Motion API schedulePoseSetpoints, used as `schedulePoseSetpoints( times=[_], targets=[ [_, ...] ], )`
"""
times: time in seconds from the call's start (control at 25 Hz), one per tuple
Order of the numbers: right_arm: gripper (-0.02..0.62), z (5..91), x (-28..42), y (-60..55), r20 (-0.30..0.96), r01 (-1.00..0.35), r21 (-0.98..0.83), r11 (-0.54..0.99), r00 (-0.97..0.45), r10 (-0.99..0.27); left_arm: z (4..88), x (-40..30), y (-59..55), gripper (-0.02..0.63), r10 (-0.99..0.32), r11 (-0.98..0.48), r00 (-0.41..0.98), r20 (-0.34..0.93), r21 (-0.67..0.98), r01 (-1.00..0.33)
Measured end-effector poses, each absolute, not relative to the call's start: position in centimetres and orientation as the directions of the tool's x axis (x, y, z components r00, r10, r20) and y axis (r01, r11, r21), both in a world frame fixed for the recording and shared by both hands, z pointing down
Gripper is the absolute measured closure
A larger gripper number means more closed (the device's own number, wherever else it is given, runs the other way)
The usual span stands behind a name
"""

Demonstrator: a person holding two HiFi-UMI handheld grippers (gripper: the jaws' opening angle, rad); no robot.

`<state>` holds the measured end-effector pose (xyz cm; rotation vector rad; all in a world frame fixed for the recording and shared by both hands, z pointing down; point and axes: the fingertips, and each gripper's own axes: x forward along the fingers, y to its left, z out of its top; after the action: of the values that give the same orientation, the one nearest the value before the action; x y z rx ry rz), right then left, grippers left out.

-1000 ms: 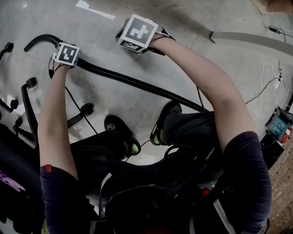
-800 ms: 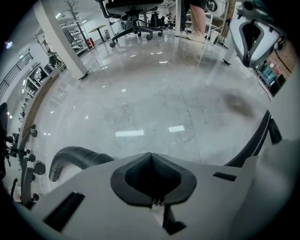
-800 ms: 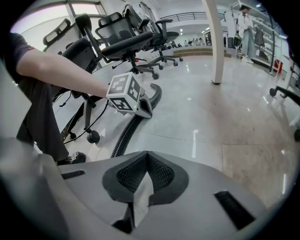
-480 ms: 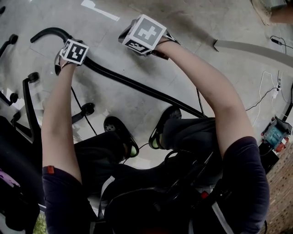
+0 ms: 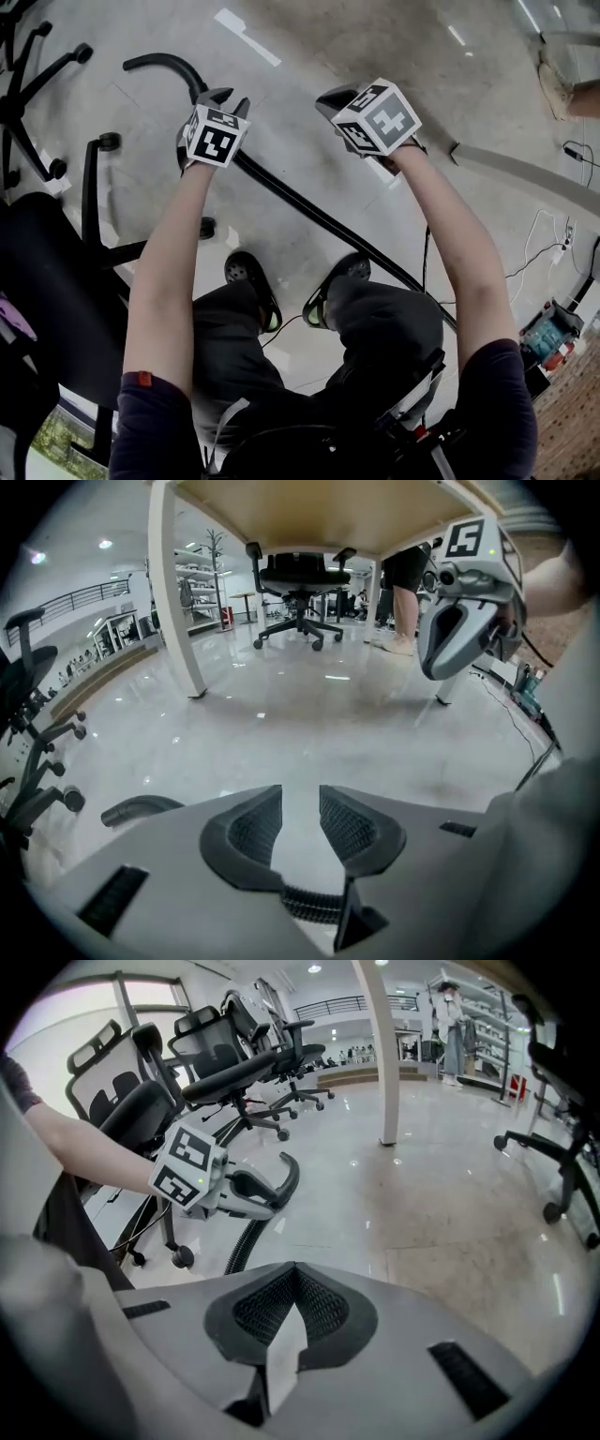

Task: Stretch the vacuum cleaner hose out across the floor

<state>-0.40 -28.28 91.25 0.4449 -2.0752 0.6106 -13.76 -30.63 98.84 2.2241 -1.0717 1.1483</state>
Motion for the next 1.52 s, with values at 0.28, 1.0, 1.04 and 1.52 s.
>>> schedulePoseSetpoints(
  times=[0.28,1.0,1.04,1.52],
  targets=[
    [0.591,82.3,1.1,-25.2,0.809,-0.592,-0.349,0.727,-0.581,-0.085,89.2,-10.5,-26.3,0.516,-0.424,-0.572,0.449,0.787,0.152,-0.806],
    [0.591,64.6,-3.5,-16.0,0.711,-0.549,-0.515,0.658,-0.703,-0.031,67.0,-14.5,-20.5,0.6,-0.51,-0.51,0.53,0.678,0.258,-0.821],
    [0.591,64.5,-3.2,-16.1,0.709,-0.562,-0.522,0.642,-0.704,-0.04,66.5,-15.0,-20.4,0.6,-0.522,-0.493,0.525,0.672,0.265,-0.829],
    [0.591,59.2,1.6,-15.6,0.696,-0.658,-0.559,0.504,-0.703,-0.146,60.7,-12.2,-16.3,0.6,-0.537,-0.461,0.597,0.597,0.384,-0.8]
  ],
)
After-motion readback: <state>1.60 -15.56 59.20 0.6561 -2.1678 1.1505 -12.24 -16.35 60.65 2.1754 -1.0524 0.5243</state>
